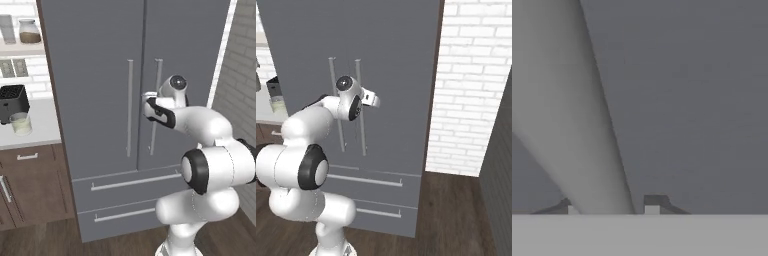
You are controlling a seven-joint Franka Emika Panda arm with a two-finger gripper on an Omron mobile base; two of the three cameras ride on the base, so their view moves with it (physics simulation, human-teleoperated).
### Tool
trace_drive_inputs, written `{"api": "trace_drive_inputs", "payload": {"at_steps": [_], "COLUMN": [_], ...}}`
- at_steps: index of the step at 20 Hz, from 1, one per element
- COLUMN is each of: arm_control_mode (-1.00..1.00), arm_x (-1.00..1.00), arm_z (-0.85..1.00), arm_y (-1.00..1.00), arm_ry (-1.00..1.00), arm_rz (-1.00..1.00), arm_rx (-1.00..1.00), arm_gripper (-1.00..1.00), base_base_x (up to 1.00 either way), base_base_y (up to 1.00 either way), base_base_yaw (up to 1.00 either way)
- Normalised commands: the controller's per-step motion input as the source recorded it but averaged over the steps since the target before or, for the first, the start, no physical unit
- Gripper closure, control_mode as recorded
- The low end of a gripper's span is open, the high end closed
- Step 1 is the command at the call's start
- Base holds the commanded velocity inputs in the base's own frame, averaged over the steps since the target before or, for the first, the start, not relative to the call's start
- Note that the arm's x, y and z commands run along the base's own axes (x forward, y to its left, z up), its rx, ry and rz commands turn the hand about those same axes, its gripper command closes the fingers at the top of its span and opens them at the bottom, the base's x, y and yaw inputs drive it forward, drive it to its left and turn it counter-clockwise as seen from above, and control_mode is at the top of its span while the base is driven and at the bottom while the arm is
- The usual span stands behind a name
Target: Grab a lemon wedge from the fridge and one ice cube from the ice bowl, and put them in the glass of lemonade.
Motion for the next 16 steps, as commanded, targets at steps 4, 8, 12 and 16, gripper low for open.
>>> {"api": "trace_drive_inputs", "payload": {"at_steps": [4,8,12,16], "arm_control_mode": [-1.00,-1.00,-1.00,-1.00], "arm_x": [-0.76,-0.93,-1.00,-1.00], "arm_z": [0.00,0.05,0.14,0.31], "arm_y": [-0.88,-0.93,-0.90,-0.83], "arm_ry": [0.00,0.00,0.01,0.00], "arm_rz": [-0.13,-0.14,-0.13,-0.05], "arm_rx": [0.02,0.07,0.09,0.13], "arm_gripper": [1.00,1.00,1.00,1.00], "base_base_x": [0.00,0.00,0.00,0.00], "base_base_y": [0.00,0.00,0.00,0.00], "base_base_yaw": [0.00,0.00,0.00,0.00]}}
